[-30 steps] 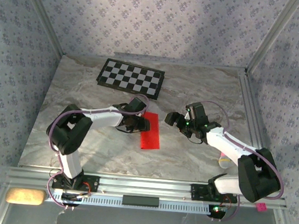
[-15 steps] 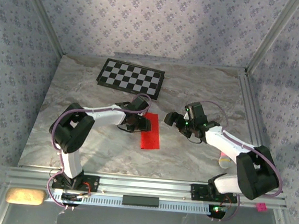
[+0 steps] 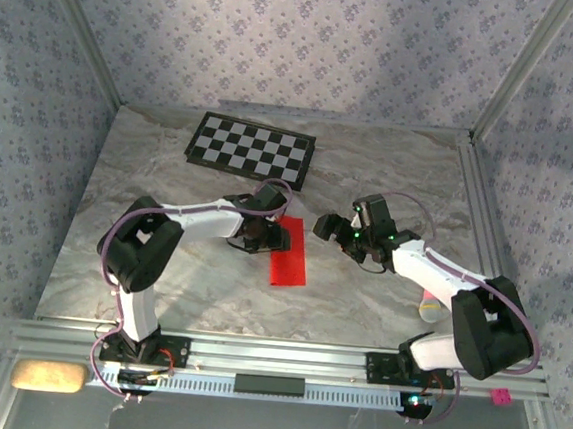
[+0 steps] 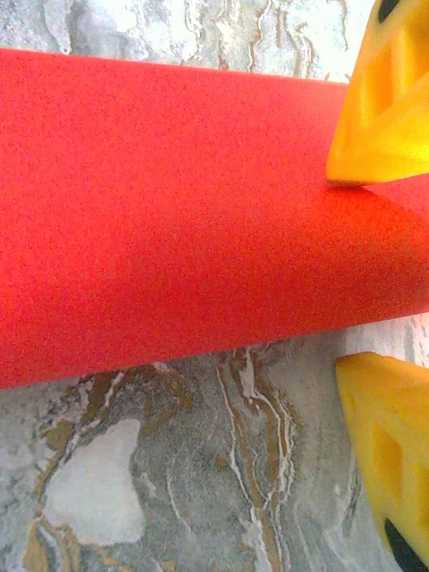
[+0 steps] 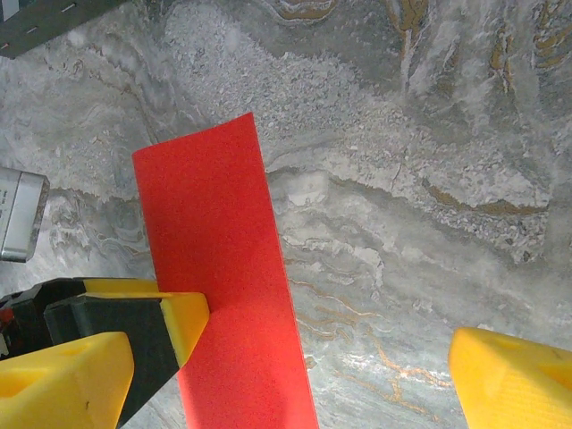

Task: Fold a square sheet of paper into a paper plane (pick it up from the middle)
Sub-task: Hold the square sheet of paper at the center of the table.

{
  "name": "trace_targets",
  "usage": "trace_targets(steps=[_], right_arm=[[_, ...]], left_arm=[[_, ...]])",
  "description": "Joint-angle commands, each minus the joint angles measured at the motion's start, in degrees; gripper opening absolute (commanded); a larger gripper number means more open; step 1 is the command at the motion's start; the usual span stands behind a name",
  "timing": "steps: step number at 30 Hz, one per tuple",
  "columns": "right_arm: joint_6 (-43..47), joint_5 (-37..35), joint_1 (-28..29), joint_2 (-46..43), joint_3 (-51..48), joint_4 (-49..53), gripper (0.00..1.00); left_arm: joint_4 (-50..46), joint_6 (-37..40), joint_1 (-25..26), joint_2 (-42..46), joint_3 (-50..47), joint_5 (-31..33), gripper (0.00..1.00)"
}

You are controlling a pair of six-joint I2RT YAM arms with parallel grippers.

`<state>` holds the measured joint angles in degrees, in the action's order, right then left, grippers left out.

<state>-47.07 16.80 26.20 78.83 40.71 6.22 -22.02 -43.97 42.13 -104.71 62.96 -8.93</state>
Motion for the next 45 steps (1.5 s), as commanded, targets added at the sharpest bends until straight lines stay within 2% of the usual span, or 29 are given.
trace_targets(steps=[1,11,18,21,27,32,45], right_arm=[[0.84,0.5,0.4,0.62,1.39,1.65,0.93],[0.92,0.55,0.46,0.39,1.17,1.84,0.93],[1.01,0.99,0.53,0.77,0.6,1.06,0.83],[1.64,2.07,0.82,1.59,0.64,0.44,0.75],[2.91,3.15,2.3,5.06,2.1,0.05,0.51],[4.21,3.15,4.06,8.45,4.32,1.35,0.36],[3.93,0.43,4.71,9.49,5.22,3.54,0.38]], left_arm=[[1.31,0.91,0.38,-4.54,-0.86,2.51,0.56],[1.63,0.33,0.35,-5.66,-0.88,2.51,0.55],[2.51,0.98,0.35,-5.73,-1.39,1.96,0.55],[2.76,0.76,0.41,-5.84,-1.37,1.98,0.55],[3.06,0.46,0.32,-6.08,-1.42,1.82,0.55],[3.67,0.55,0.39,-6.03,-1.8,1.38,0.55],[4.49,1.29,0.36,-6.65,-1.45,0.21,0.56]])
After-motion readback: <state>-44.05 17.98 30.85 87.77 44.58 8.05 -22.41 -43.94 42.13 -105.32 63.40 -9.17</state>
